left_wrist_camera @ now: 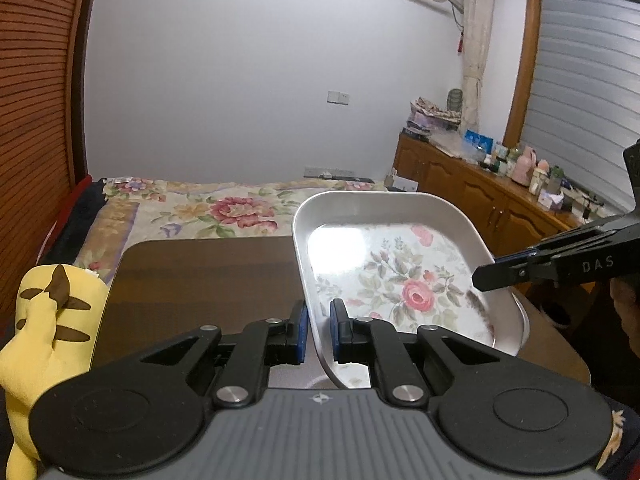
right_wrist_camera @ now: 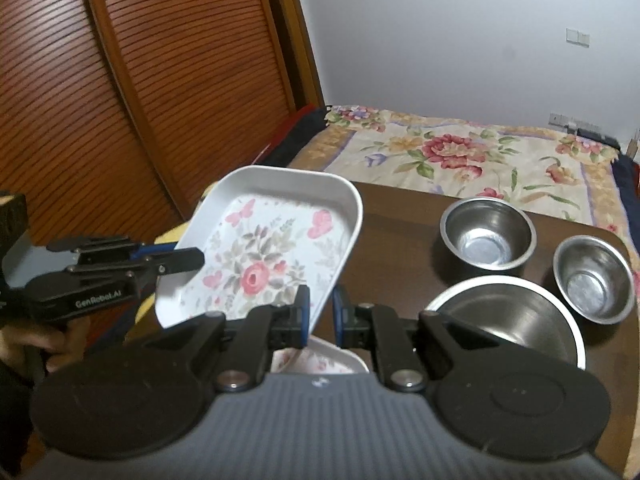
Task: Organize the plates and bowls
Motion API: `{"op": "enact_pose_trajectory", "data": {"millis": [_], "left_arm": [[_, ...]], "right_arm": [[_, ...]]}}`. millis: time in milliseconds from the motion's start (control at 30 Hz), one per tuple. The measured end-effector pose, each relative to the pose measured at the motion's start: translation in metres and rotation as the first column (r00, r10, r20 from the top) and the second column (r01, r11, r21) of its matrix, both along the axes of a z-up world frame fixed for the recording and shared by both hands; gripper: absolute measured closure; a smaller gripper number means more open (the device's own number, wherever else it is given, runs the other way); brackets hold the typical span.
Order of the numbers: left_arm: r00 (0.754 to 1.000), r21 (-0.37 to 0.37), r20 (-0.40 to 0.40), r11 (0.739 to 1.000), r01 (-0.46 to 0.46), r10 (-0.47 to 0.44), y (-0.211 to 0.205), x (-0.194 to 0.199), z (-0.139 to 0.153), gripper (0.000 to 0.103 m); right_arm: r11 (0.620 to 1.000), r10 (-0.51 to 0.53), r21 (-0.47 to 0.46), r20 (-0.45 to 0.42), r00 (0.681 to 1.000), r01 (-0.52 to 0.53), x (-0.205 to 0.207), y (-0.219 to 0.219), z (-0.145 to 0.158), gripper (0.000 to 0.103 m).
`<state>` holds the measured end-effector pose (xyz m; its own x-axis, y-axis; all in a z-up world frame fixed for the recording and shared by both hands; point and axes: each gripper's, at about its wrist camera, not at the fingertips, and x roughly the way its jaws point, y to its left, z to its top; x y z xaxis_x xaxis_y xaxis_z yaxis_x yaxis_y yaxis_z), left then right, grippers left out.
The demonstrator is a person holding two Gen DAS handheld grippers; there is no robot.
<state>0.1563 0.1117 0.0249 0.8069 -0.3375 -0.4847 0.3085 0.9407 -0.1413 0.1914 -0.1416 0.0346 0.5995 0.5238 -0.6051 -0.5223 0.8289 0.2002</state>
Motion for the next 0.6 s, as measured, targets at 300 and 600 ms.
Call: {"op": "enact_pose_trajectory", "data": {"millis": [300,600], "left_arm": [[0.999,-0.009,-0.04,1.0,0.01,-0.01,-0.007,-0.023,-0.022,0.091],[0.998,-0.022,-0.066,1.0,0.009,-0.011,-0.008,-0.033,-0.052,0.091]], "right_arm": [[0.999,-0.018,0.042,-0.027,0.999,0.019,-0.017,-0.013,-0.024,0.089],[0.994,-0.039,0.105,-0.04,0.998,0.043,-0.024,-0.021,-0.054,0.089]]}}
